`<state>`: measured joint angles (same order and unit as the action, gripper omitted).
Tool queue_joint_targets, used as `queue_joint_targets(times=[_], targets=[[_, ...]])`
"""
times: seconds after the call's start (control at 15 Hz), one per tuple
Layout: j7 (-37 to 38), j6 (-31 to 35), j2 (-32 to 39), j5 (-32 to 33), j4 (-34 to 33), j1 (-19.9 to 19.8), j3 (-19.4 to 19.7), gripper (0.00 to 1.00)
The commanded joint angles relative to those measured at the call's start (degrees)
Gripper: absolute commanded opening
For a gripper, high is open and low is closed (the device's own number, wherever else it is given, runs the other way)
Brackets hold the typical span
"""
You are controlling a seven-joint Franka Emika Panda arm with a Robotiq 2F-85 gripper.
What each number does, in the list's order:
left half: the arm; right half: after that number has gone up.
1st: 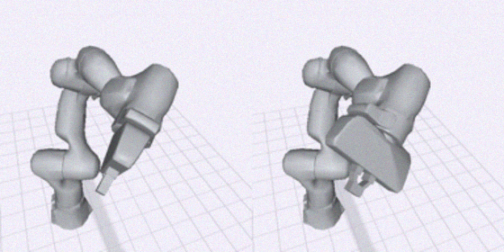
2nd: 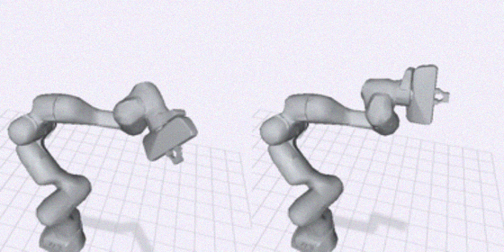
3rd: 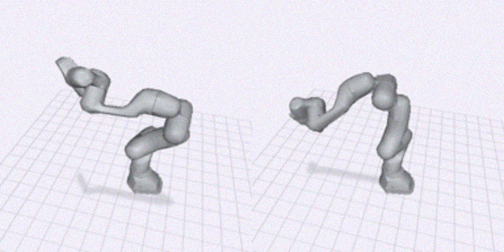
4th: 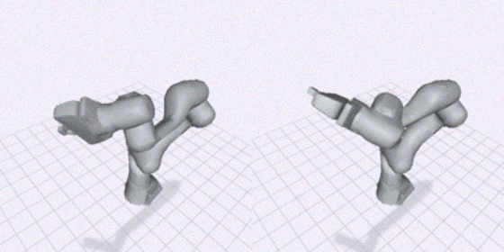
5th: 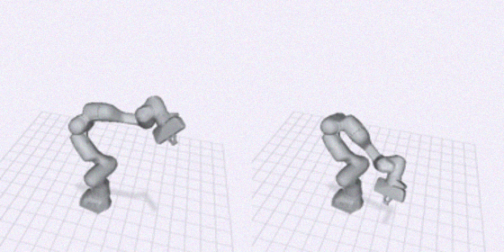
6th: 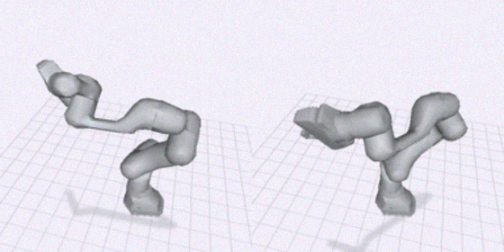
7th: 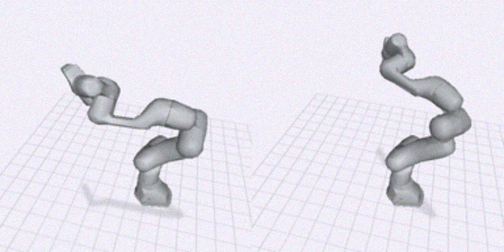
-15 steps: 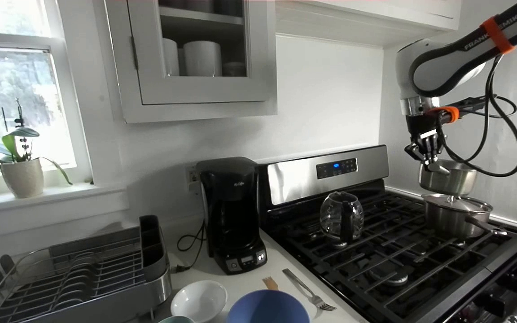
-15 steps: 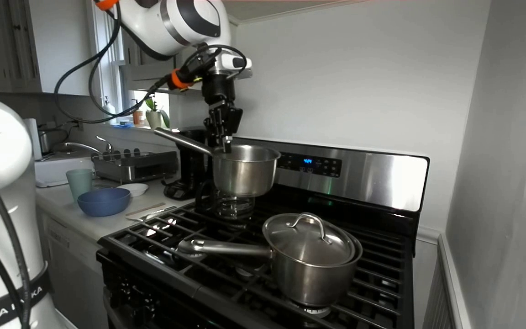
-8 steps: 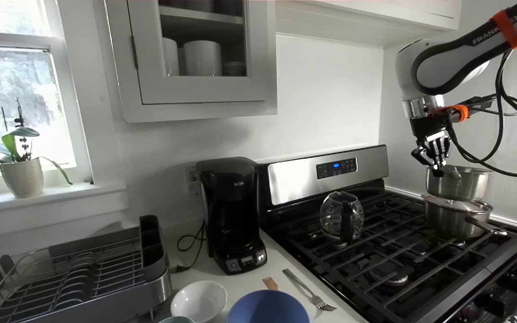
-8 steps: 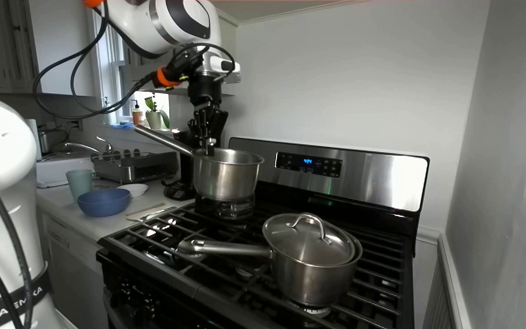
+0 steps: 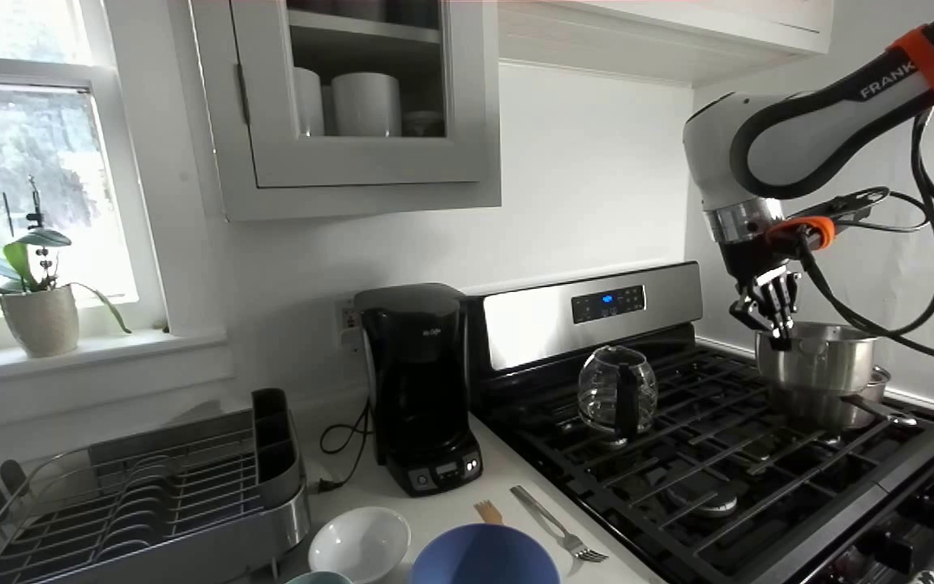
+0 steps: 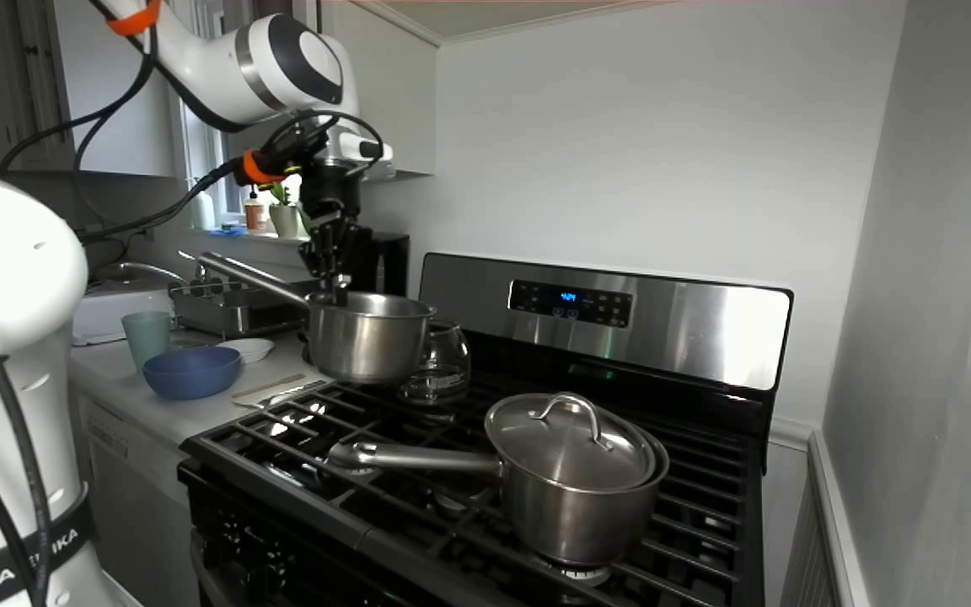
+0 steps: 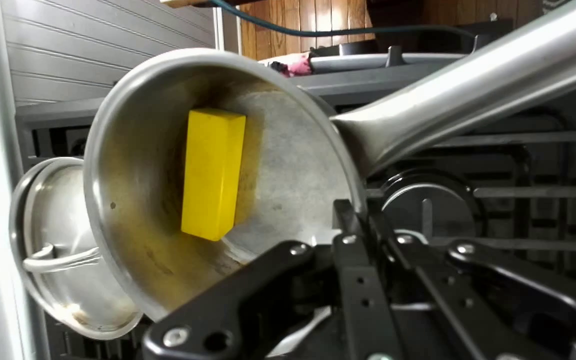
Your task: Pick up the pot from the rear right plate of the stove and move it to the front left plate of the stove
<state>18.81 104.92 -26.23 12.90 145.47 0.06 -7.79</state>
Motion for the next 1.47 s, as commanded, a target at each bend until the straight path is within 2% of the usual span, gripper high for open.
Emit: queue_joint_targets(times=[0.0,0.27,0.8,1.13,1.4], targets=[[5.35,-0.26,-0.41,-2.92,2.56,3.60,-4.17,0.02],[9.55,4.01,0.70,-3.88,5.28,5.14,-6.37,0.02],[18.14,20.36,6.92,-2.18,9.41,4.35,-8.35,0.02],[27.50,27.22,10.88,4.90,8.60,3.39,-10.36,0.02],[31.81,27.73,13.73,8.90,7.27,3.60,-9.89,0.02]])
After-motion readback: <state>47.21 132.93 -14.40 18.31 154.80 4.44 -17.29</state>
